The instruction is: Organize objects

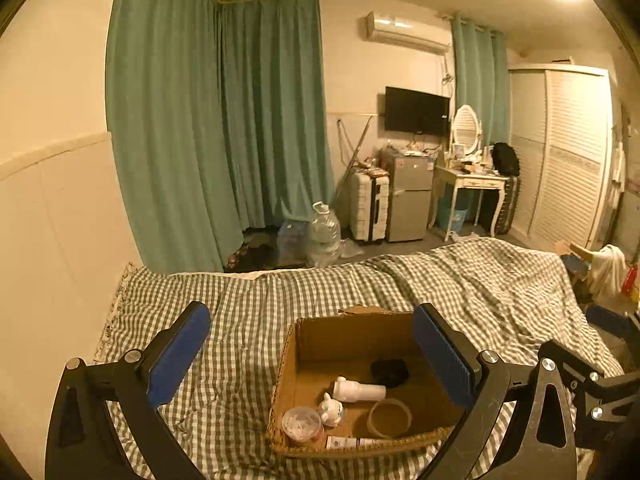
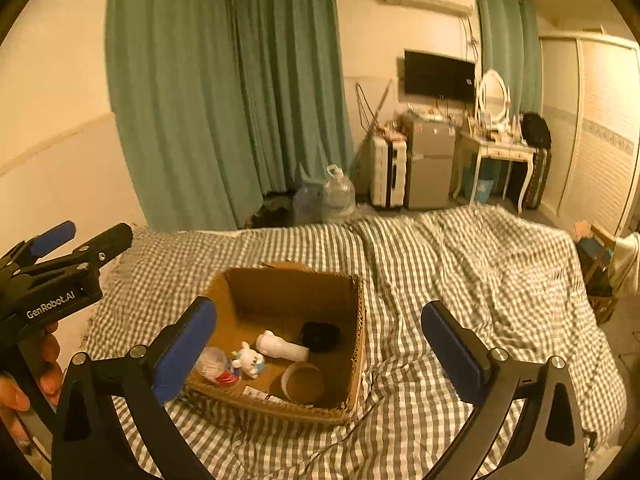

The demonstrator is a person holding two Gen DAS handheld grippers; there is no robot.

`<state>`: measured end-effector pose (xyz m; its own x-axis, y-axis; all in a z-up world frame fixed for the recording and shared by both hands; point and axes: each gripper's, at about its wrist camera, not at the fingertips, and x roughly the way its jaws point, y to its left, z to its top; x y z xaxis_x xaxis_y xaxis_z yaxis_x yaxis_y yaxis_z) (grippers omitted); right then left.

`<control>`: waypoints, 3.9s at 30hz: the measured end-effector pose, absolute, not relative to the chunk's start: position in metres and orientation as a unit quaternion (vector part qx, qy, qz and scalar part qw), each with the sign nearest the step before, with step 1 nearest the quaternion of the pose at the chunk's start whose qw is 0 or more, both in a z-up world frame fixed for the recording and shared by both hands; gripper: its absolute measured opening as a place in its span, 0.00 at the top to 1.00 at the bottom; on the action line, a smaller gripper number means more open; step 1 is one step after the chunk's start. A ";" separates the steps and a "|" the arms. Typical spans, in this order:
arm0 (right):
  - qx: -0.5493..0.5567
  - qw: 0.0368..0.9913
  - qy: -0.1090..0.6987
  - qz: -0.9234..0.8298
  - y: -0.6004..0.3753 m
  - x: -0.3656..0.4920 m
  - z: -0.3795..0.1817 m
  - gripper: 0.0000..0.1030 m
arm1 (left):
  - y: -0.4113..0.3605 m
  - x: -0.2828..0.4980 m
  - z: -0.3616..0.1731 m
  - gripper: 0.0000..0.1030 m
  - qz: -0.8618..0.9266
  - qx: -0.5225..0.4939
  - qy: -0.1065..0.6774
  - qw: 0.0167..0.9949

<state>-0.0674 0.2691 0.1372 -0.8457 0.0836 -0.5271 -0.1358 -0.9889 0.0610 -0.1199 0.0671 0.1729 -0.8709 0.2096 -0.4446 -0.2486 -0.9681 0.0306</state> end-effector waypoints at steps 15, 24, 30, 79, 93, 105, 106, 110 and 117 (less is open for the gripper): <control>-0.220 0.058 0.015 0.974 0.237 -0.015 0.100 0.00 | 0.023 -0.073 0.105 0.00 0.968 -0.222 0.024 0.117; -0.220 0.069 -0.003 0.973 0.242 -0.014 0.020 0.00 | 0.008 -0.074 0.027 0.00 0.960 -0.266 0.001 0.082; -0.220 0.071 -0.006 0.973 0.247 -0.011 -0.016 0.00 | 0.006 -0.047 0.025 0.00 0.974 -0.219 -0.002 0.062; -0.239 0.068 -0.012 0.969 0.227 -0.010 -0.034 0.00 | 0.025 -0.025 -0.005 0.00 0.977 -0.202 0.047 0.050; -0.243 0.066 -0.014 0.968 0.225 -0.010 -0.037 0.00 | 0.026 -0.024 -0.007 0.00 0.977 -0.203 0.052 0.049; -0.247 0.066 -0.013 0.967 0.225 -0.011 -0.039 0.00 | 0.027 -0.025 -0.008 0.00 0.975 -0.210 0.052 0.052; -0.247 0.066 -0.013 0.967 0.225 -0.011 -0.039 0.00 | 0.027 -0.025 -0.008 0.00 0.975 -0.210 0.052 0.052; -0.247 0.066 -0.015 0.967 0.225 -0.011 -0.040 0.00 | 0.026 -0.025 -0.008 0.00 0.976 -0.208 0.051 0.049; -0.249 0.066 -0.019 0.966 0.224 -0.011 -0.041 0.00 | 0.027 -0.023 -0.008 0.00 0.977 -0.198 0.058 0.045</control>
<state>-0.0111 0.2238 -0.0413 -0.8677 0.1370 -0.4778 -0.1178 -0.9906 -0.0700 -0.0230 0.0272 -0.0079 -0.9176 0.0652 -0.3922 -0.1108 -0.9893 0.0948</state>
